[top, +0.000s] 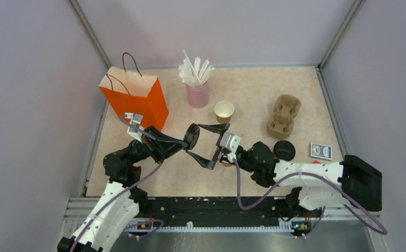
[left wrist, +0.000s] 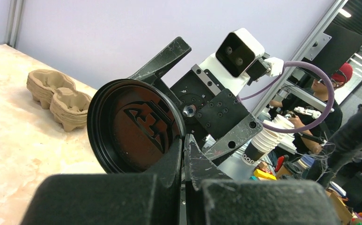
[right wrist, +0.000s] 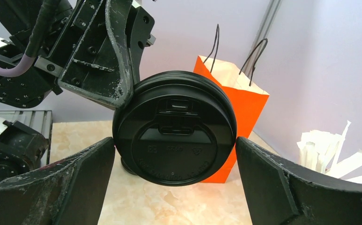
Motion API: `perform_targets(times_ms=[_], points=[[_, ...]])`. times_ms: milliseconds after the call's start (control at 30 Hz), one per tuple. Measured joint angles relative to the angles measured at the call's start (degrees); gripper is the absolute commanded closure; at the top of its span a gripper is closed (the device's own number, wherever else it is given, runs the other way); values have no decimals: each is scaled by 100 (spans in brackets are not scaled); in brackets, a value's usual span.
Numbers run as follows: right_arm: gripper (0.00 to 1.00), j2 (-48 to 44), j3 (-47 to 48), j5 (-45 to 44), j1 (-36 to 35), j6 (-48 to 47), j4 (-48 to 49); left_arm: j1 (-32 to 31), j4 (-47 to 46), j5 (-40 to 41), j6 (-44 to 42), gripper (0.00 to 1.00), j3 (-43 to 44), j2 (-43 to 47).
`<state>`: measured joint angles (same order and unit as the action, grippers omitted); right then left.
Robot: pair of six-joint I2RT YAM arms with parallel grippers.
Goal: Pack the takeout coffee
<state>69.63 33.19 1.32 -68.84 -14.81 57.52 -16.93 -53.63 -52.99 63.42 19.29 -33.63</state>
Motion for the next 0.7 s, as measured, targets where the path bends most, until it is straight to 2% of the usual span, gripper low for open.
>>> perform_targets(times_ms=[233, 467, 633, 700], points=[[3, 33, 59, 7, -2, -2, -4, 0, -61, 7, 37, 100, 0, 2], [10, 33, 59, 33, -4, -44, 20, 0, -90, 2, 76, 99, 0, 2], [10, 33, 57, 50, -7, -109, 57, -2, -131, -7, 85, 62, 0, 2], [10, 24, 55, 35, -4, -151, 90, -4, -118, -13, 111, 36, 0, 2]])
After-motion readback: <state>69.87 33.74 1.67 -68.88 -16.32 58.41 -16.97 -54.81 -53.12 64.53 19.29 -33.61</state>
